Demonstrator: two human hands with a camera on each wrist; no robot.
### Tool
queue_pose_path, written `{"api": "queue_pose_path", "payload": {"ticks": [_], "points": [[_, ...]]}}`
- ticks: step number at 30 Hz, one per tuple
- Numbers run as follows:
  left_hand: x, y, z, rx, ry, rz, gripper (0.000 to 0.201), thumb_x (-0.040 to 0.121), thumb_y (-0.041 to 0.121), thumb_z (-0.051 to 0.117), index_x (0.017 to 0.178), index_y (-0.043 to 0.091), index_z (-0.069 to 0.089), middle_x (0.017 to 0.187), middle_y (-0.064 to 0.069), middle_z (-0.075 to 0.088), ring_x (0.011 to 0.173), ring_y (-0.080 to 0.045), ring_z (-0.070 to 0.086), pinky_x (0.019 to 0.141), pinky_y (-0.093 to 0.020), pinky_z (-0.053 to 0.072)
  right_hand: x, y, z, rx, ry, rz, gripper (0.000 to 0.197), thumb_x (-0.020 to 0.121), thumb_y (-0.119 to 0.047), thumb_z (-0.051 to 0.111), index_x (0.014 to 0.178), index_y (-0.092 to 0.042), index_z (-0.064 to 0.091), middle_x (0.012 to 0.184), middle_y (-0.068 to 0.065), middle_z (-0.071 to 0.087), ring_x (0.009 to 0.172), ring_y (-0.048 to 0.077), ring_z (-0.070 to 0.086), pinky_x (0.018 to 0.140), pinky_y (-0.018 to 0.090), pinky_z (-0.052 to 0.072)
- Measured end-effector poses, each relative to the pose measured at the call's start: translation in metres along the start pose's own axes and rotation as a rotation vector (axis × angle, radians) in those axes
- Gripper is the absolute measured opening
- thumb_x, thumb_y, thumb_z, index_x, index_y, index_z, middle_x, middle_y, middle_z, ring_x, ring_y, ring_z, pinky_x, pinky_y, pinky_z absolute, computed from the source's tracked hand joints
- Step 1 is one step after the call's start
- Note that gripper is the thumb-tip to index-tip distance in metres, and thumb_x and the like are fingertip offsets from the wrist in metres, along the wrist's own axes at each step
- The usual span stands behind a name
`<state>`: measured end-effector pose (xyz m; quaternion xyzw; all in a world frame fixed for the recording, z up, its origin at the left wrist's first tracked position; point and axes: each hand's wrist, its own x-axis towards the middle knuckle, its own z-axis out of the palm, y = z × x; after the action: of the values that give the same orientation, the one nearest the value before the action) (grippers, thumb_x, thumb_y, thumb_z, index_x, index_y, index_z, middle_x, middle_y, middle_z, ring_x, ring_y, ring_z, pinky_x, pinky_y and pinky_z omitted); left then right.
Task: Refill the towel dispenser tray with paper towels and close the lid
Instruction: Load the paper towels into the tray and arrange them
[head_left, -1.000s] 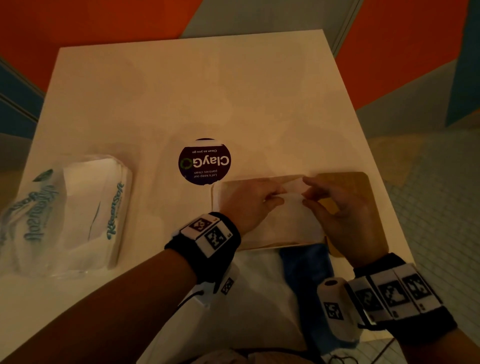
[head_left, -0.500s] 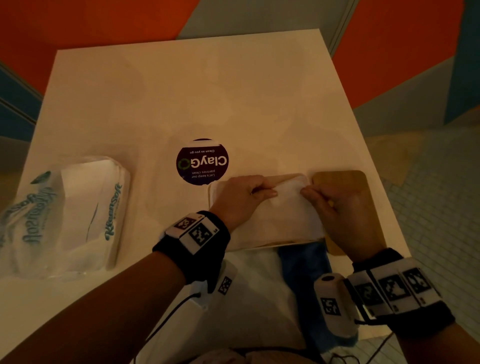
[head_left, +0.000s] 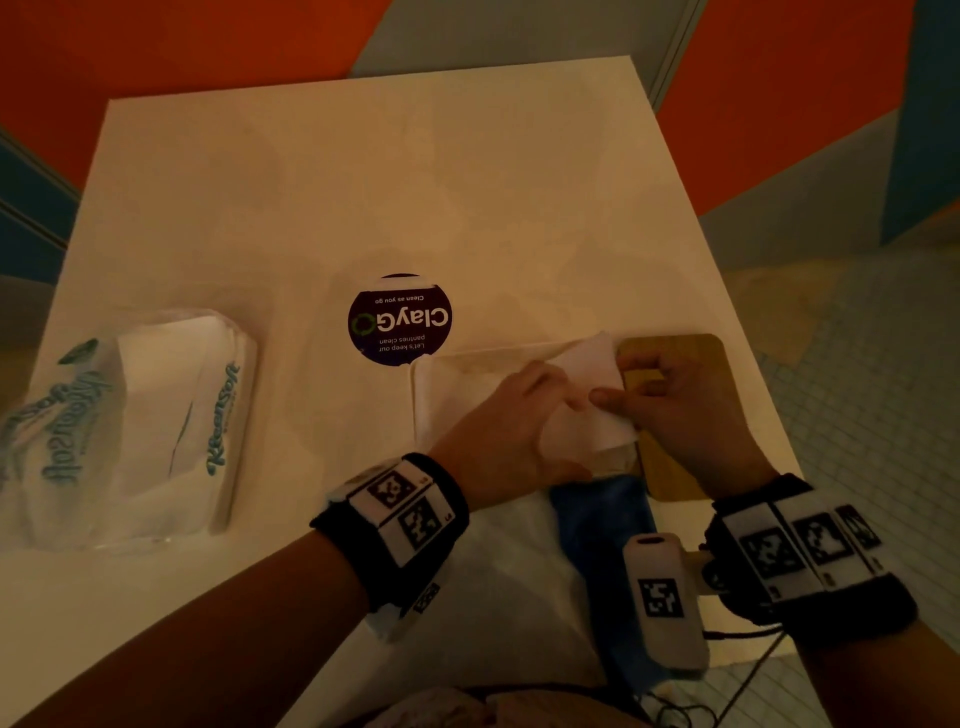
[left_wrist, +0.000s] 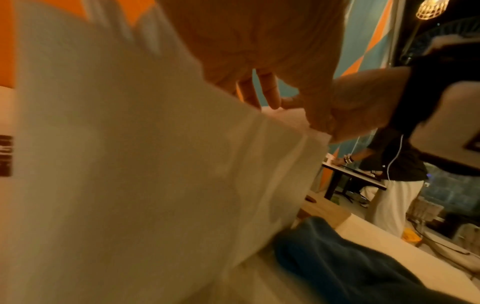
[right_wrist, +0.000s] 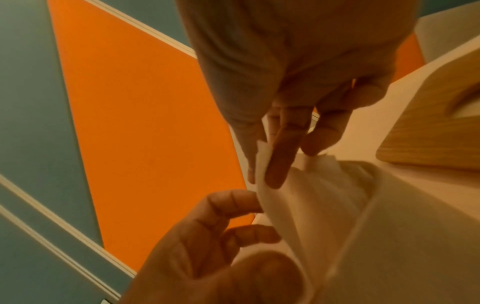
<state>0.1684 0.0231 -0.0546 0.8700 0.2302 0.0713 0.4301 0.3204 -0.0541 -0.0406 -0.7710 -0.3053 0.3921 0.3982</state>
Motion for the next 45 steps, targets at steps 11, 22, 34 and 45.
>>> {"api": "queue_pose_path", "payload": {"ticks": [11, 22, 34, 45], "points": [[-0.001, 0.001, 0.005, 0.010, 0.047, -0.032, 0.020, 0.082, 0.021, 0.062, 0.097, 0.008, 0.063, 0.110, -0.007, 0.055, 0.092, -0.009, 0.047, 0.073, -0.005, 0.030, -0.003, -0.005, -0.001, 0.066, 0.018, -0.015, 0.021, 0.086, -0.014, 0.059, 0.105, -0.018, 0.054, 0.078, -0.009, 0.059, 0.063, 0.010, 0.058, 0.055, 0.022, 0.050], [0.006, -0.007, 0.001, -0.099, 0.063, -0.025, 0.013, 0.078, 0.012, 0.064, 0.083, 0.001, 0.069, 0.088, -0.016, 0.066, 0.072, -0.008, 0.050, 0.068, -0.001, 0.034, -0.016, -0.004, -0.013, 0.207, -0.206, 0.089, 0.057, 0.073, -0.004, 0.067, 0.123, -0.026, 0.049, 0.088, -0.001, 0.068, 0.078, 0.002, 0.066, 0.064, 0.015, 0.050], [0.004, 0.006, 0.007, -0.379, 0.105, -0.205, 0.030, 0.071, 0.019, 0.074, 0.094, 0.018, 0.055, 0.100, 0.006, 0.055, 0.093, -0.014, 0.058, 0.068, -0.021, 0.052, -0.018, 0.003, -0.016, 0.332, -0.394, 0.079, 0.062, 0.060, -0.005, 0.071, 0.116, -0.025, 0.054, 0.086, -0.010, 0.075, 0.088, 0.008, 0.069, 0.064, 0.016, 0.054], [0.005, 0.008, 0.005, -0.474, 0.117, -0.239, 0.040, 0.064, 0.016, 0.079, 0.091, 0.022, 0.050, 0.095, 0.005, 0.057, 0.089, -0.011, 0.060, 0.069, -0.019, 0.054, -0.018, 0.005, -0.011, 0.300, -0.391, 0.010, 0.046, 0.078, 0.016, 0.052, 0.100, -0.023, 0.058, 0.080, -0.013, 0.073, 0.079, -0.004, 0.067, 0.063, 0.010, 0.052]]}}
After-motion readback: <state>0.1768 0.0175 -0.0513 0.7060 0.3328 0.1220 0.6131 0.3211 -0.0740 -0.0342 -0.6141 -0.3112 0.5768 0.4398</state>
